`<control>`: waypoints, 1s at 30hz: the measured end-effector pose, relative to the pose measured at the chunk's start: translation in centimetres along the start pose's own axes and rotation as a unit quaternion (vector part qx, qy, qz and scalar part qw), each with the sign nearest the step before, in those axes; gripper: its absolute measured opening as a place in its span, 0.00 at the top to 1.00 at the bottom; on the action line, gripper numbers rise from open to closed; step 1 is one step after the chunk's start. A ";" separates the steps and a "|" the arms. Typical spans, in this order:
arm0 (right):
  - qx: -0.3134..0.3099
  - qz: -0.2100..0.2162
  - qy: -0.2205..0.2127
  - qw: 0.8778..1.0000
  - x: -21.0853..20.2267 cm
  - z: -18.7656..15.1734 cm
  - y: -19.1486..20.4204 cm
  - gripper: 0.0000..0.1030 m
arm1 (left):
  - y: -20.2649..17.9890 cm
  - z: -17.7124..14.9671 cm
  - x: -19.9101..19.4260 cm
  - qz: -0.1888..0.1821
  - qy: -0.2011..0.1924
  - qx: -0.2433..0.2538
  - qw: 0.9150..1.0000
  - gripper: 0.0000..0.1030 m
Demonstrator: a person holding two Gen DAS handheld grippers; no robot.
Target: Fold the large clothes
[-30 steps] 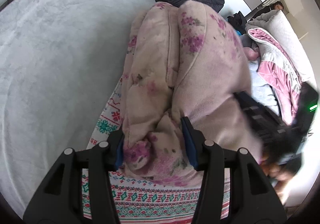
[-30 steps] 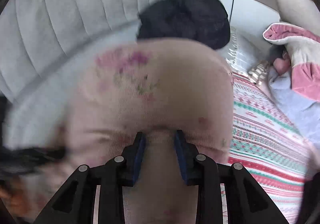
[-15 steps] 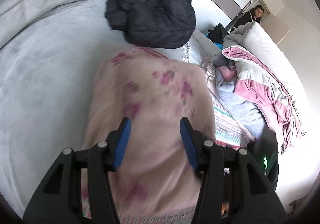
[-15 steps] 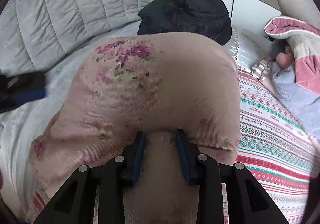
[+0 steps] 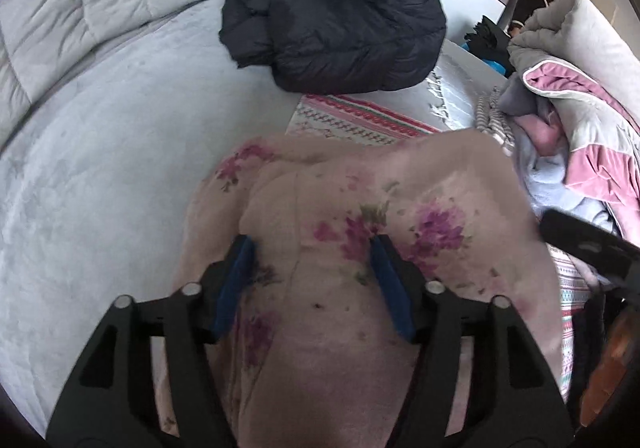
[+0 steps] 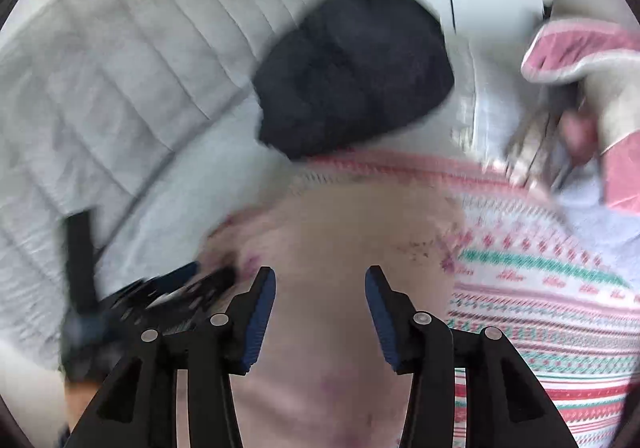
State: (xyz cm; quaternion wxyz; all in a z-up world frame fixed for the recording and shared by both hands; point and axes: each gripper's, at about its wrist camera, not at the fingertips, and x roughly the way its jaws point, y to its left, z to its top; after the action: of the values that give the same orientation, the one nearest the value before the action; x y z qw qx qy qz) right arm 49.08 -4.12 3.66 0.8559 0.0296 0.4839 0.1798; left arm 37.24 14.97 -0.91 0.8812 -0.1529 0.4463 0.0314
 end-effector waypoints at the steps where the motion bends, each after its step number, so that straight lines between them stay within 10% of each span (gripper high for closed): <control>1: -0.012 -0.024 0.005 1.000 1.8 -0.1 0.5 0.52 | 1.0 -0.2 0.4 -0.012 0.003 -0.023 1.000 0.35; 5: -0.040 -0.098 0.033 0.994 6.2 -0.4 1.0 0.50 | 2.0 -1.1 1.6 -0.023 0.006 -0.044 0.999 0.34; 16: -0.043 -0.116 0.047 0.991 8.2 -1.2 0.4 0.48 | 1.4 -1.6 2.4 -0.010 -0.008 -0.030 0.999 0.31; 21: -0.076 -0.154 -0.036 0.984 2.0 -3.0 3.7 0.34 | 2.7 -1.0 -1.4 -0.054 0.006 -0.053 0.997 0.31; 25: -0.060 -0.082 -0.092 0.991 -5.6 -7.4 4.5 0.19 | 7.2 -2.3 -7.3 -0.156 0.012 -0.161 0.974 0.30; 30: -0.053 -0.077 -0.080 0.992 -8.3 -12.3 3.2 0.18 | 10.2 -6.8 -9.5 -0.151 0.021 -0.200 0.968 0.29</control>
State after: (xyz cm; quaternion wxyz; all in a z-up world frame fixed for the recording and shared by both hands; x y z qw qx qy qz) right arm 33.96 -5.48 4.62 0.9036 -0.0387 0.4045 0.1359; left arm 24.24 23.44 0.42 0.8178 -0.3924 0.4206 -0.0167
